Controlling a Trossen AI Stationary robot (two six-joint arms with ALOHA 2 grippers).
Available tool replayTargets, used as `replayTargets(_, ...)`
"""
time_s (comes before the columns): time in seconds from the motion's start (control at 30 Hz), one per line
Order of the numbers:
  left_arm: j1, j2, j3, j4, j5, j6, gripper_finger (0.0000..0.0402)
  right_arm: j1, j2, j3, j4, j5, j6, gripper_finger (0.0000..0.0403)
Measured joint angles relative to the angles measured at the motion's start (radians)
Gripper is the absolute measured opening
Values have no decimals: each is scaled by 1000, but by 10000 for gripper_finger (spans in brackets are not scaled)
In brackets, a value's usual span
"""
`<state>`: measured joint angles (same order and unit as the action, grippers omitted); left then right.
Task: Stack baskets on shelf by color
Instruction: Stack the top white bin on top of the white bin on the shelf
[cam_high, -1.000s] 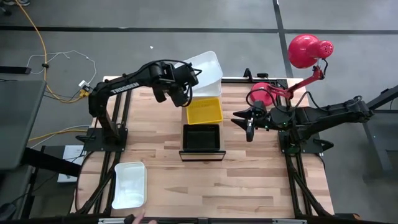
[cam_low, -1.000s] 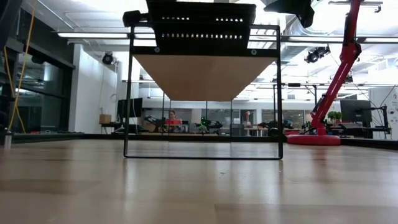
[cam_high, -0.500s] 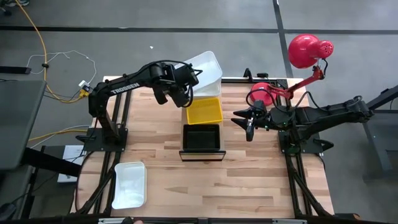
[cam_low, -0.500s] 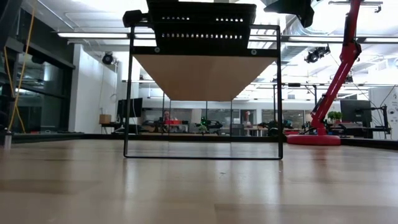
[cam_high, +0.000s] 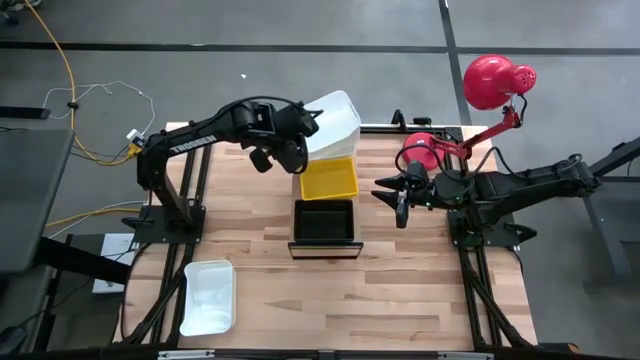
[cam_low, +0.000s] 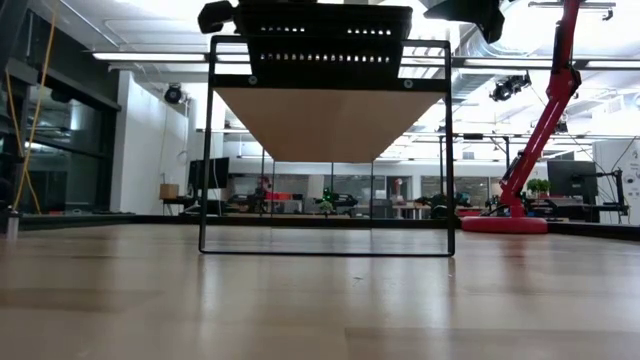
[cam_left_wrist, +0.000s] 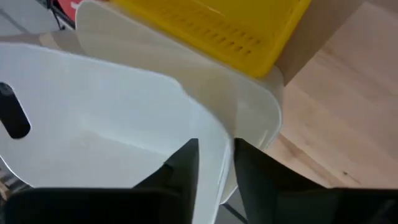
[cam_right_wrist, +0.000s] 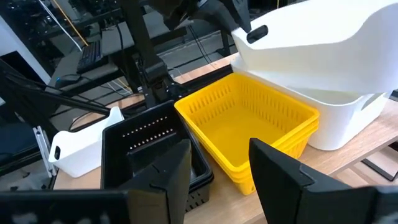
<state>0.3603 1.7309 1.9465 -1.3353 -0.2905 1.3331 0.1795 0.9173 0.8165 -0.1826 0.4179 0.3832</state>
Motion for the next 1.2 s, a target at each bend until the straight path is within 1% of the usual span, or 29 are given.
replayTargets(0.23,-29,-37,4,27,-5,-30,135,0,0,0,1,0,-11,149)
replayTargets(0.37,-47,-76,4,71,-18,-64,151,-1,0,0,31,1,-11,149)
replayTargets(0.43,-54,-103,4,105,-36,-107,156,-3,0,0,60,21,-10,149)
replayTargets(0.5,-62,-131,4,160,-71,-197,159,-3,0,0,100,62,0,149)
replayTargets(0.6,-75,-179,4,252,-137,-397,160,-10,17,2,197,125,0,149)
replayTargets(0.67,-76,-210,4,280,-161,-517,160,-28,44,10,238,130,-23,149)
replayTargets(0.73,-81,-243,4,289,-160,-616,159,-56,91,60,213,132,-34,149)
replayTargets(0.8,-81,-275,4,286,-118,-716,159,-93,151,134,157,151,-31,149)
replayTargets(0.93,-67,-344,4,289,66,-983,159,-175,270,308,-1,216,-25,149)
replayTargets(1.0,-49,-382,-13,297,139,-1104,155,-212,316,394,-75,230,-20,149)
replayTargets(1.03,-45,-403,-29,310,161,-1153,152,-228,335,436,-108,230,-13,147)
replayTargets(1.1,-44,-453,-88,361,168,-1224,139,-253,368,509,-188,228,5,135)
replayTargets(1.2,-48,-539,-231,461,157,-1304,101,-274,401,597,-304,217,12,101)
